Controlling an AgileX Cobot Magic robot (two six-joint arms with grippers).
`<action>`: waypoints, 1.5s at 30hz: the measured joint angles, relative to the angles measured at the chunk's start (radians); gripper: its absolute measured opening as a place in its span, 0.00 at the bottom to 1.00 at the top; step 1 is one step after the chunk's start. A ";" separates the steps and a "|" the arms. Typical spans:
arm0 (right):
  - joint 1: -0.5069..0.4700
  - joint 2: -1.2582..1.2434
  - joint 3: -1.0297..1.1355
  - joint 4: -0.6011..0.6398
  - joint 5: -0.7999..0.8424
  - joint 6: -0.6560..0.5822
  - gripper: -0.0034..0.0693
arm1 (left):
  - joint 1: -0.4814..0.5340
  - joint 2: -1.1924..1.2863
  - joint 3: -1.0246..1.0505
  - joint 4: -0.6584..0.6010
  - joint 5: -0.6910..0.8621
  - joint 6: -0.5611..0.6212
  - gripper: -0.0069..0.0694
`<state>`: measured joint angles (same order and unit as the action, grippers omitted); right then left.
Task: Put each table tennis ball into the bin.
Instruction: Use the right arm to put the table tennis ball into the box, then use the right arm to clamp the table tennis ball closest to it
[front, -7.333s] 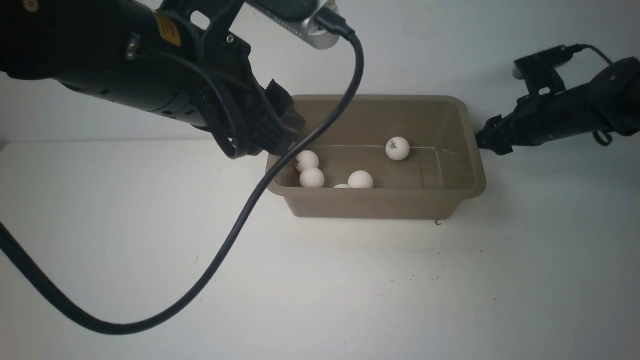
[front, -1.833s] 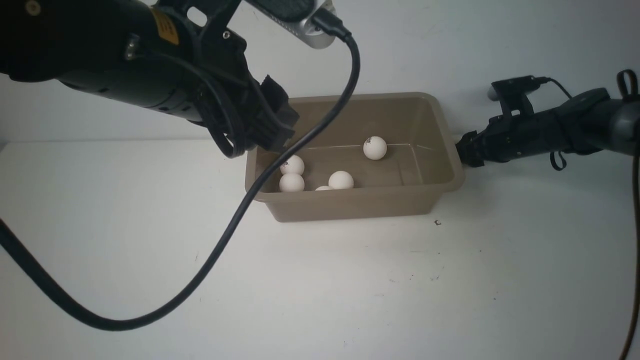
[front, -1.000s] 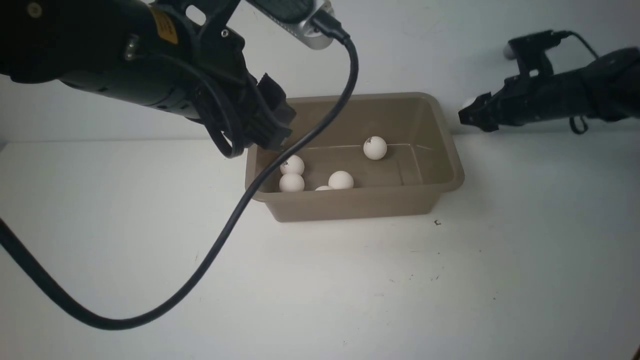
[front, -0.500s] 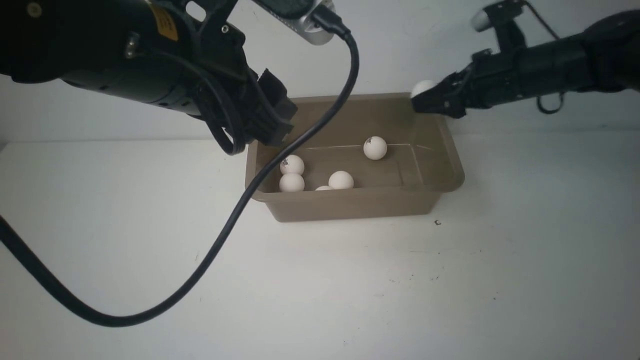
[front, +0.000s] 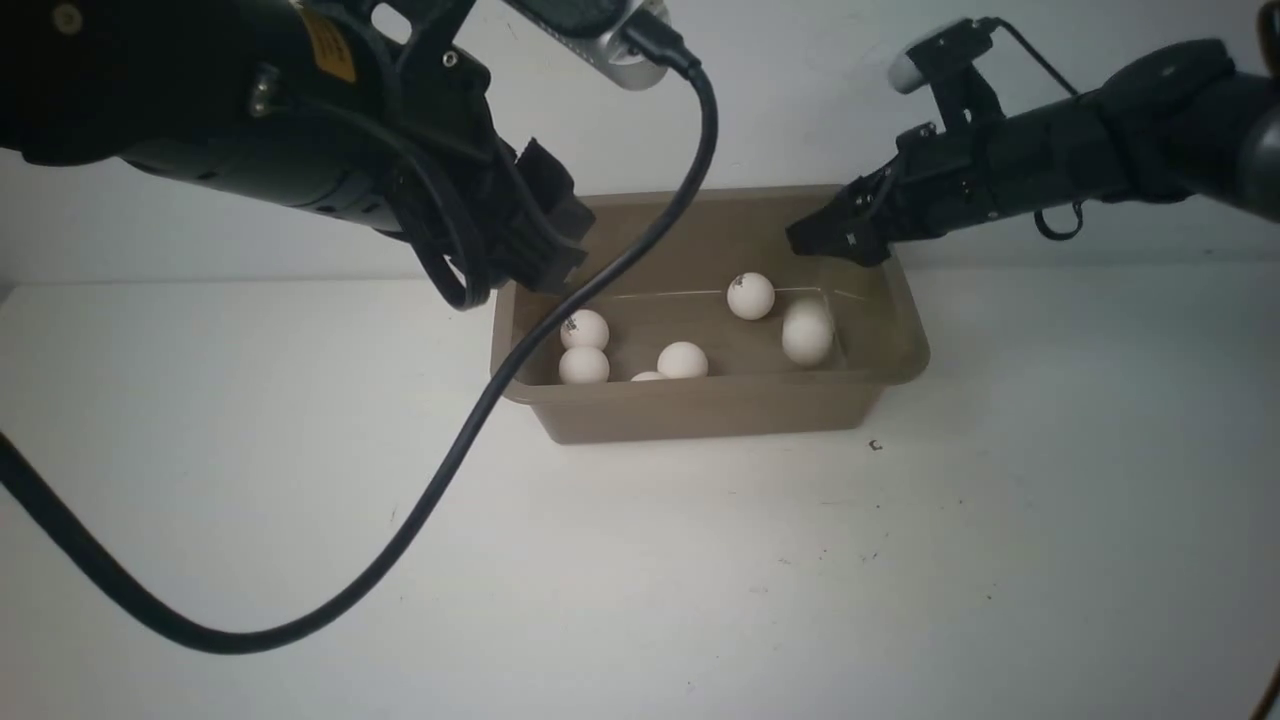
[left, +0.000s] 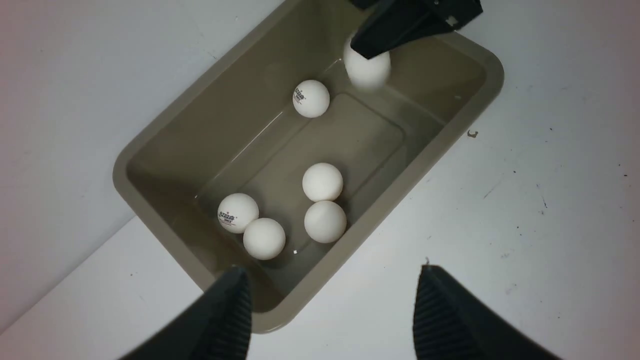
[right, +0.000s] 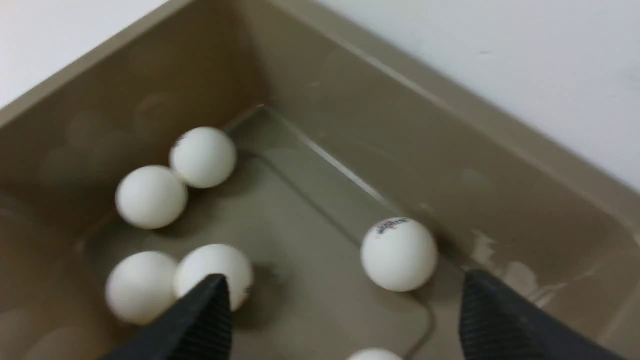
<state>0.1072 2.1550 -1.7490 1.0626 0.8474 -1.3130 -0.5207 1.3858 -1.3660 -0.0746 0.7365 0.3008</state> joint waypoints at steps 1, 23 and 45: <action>-0.010 -0.004 0.000 -0.003 -0.021 0.000 0.85 | 0.000 0.000 0.000 -0.001 0.004 0.000 0.61; -0.190 0.020 0.000 -0.309 0.069 0.240 0.76 | 0.000 0.000 0.000 -0.024 0.026 0.000 0.61; -0.070 0.034 0.000 -0.448 0.038 0.371 0.76 | 0.000 0.000 0.000 -0.024 0.077 0.000 0.61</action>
<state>0.0373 2.1887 -1.7490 0.6142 0.8854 -0.9416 -0.5207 1.3858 -1.3660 -0.0984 0.8134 0.3005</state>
